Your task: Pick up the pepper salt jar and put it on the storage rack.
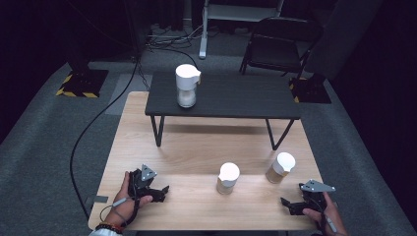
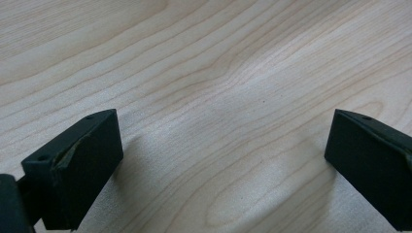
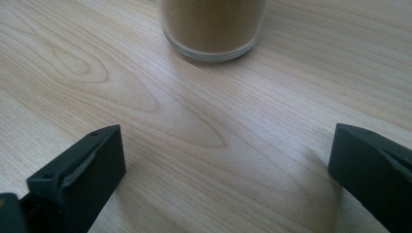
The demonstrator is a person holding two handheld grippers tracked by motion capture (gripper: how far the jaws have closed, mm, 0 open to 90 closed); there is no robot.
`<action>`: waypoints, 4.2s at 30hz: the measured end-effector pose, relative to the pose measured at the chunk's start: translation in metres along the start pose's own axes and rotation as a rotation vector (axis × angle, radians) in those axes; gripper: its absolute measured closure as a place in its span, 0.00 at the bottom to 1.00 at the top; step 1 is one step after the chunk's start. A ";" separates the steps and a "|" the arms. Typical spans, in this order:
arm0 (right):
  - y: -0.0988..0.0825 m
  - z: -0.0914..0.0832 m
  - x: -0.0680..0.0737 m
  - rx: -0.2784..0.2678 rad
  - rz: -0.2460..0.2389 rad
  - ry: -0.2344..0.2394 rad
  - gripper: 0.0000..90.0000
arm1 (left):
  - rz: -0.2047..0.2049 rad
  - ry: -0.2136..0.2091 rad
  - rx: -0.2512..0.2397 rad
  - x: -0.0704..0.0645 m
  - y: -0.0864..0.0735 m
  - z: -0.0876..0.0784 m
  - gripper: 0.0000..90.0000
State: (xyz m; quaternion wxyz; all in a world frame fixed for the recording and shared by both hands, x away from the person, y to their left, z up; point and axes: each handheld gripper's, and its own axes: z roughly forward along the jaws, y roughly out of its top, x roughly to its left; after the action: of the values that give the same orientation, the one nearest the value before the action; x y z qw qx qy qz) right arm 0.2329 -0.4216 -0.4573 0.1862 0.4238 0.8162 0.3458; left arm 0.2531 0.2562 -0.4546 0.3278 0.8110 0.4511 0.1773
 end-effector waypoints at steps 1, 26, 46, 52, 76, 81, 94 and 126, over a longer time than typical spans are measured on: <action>0.000 0.000 0.000 0.000 0.000 0.000 0.00 | 0.000 0.000 0.000 0.000 0.000 0.000 0.00; -0.002 -0.010 0.001 -0.053 0.011 0.040 0.02 | 0.001 -0.002 0.000 0.000 0.000 0.000 0.00; -0.001 -0.019 0.021 -0.143 -0.001 0.074 0.02 | 0.001 -0.002 0.001 0.000 0.000 0.000 0.00; 0.001 -0.021 0.029 -0.153 -0.038 0.061 0.02 | 0.001 -0.001 0.001 0.000 0.000 0.000 0.00; 0.010 -0.014 0.056 -0.208 -0.043 0.146 0.02 | 0.000 -0.001 0.000 0.000 0.000 0.000 0.00; 0.014 -0.010 0.063 -0.210 -0.064 0.162 0.02 | 0.001 -0.001 0.001 0.000 0.000 0.000 0.00; 0.023 -0.001 0.081 -0.242 -0.082 0.168 0.03 | 0.000 0.000 0.000 0.000 0.000 0.000 0.00; 0.056 0.044 0.103 -0.261 -0.130 0.215 0.03 | 0.001 -0.001 0.000 0.000 0.000 0.000 0.00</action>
State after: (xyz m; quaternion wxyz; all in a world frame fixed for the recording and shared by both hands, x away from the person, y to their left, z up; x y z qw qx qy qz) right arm 0.2315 -0.2969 -0.4484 0.1731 0.3030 0.8052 0.4794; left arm 0.2528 0.2565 -0.4547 0.3281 0.8112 0.4506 0.1771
